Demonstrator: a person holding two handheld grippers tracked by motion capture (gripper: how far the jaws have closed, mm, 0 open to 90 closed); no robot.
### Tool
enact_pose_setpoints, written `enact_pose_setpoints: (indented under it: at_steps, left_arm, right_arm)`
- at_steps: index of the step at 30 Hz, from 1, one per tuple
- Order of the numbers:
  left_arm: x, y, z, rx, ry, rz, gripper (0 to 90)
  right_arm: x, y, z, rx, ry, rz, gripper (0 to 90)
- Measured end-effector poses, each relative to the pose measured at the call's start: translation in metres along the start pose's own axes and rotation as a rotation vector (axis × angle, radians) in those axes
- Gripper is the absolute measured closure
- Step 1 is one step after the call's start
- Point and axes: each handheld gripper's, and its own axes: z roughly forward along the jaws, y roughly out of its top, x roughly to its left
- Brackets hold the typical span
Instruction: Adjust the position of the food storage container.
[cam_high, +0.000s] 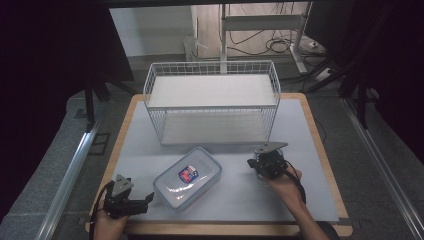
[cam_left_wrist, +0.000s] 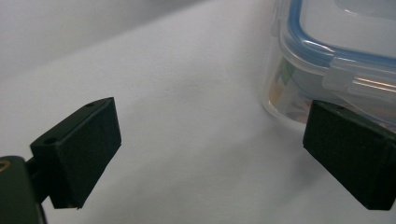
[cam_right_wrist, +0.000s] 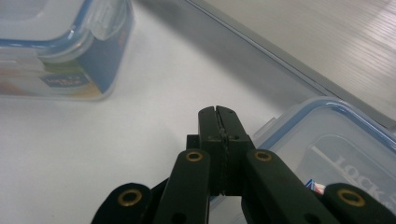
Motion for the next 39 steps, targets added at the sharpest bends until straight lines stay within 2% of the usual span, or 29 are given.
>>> enact_pose_setpoints:
  at_steps: [5,9,15,16,20,23,24,26,28,29,32,33,36,39]
  left_arm:
    - [0.0,0.0,0.001,0.004,-0.004,-0.005,4.4]
    - [-0.001,0.0,0.001,0.004,-0.01,-0.004,4.7]
    - [-0.002,0.001,0.001,0.011,-0.012,0.0,4.8]
    - [-0.002,0.001,0.002,0.011,-0.013,-0.003,4.8]
    - [-0.002,0.001,0.002,0.027,-0.018,-0.022,5.4]
    - [-0.002,0.001,0.0,0.025,-0.032,-0.029,4.9]
    - [-0.003,0.002,-0.003,0.013,-0.053,-0.037,4.2]
    - [-0.005,0.003,-0.006,0.02,-0.053,-0.03,5.2]
    - [-0.009,0.005,-0.008,0.027,-0.04,-0.014,15.9]
    - [-0.012,0.006,-0.009,0.034,-0.042,-0.011,15.9]
    - [-0.019,0.008,-0.007,0.067,-0.063,-0.008,32.0]
    - [-0.022,0.009,-0.006,0.083,-0.069,-0.005,34.9]
    - [-0.027,0.01,-0.005,0.094,-0.066,-0.019,48.0]
    - [-0.03,0.011,-0.004,0.101,-0.112,-0.035,64.3]
  right_arm:
    - [-0.002,-0.004,-0.004,0.011,-0.03,0.001,89.8]
    - [-0.009,-0.011,-0.008,0.045,-0.059,0.003,89.8]
    - [-0.028,-0.029,-0.025,0.058,-0.106,0.066,89.8]
    - [-0.034,-0.034,-0.03,0.056,-0.12,0.091,89.8]
    - [-0.041,-0.04,-0.037,0.048,-0.128,0.122,89.8]
    - [-0.04,-0.04,-0.037,0.047,-0.128,0.12,89.7]
    - [-0.038,-0.039,-0.038,0.019,-0.103,0.121,89.7]
    - [-0.037,-0.038,-0.038,0.016,-0.101,0.115,89.7]
    - [-0.032,-0.036,-0.036,0.002,-0.089,0.107,89.6]
    - [-0.032,-0.036,-0.036,0.002,-0.089,0.107,89.6]
    - [-0.027,-0.033,-0.034,-0.015,-0.078,0.092,89.6]
    - [-0.026,-0.032,-0.034,-0.021,-0.074,0.091,89.7]
    - [-0.02,-0.028,-0.03,-0.031,-0.054,0.079,89.6]
    - [-0.015,-0.024,-0.024,-0.034,-0.031,0.067,89.6]
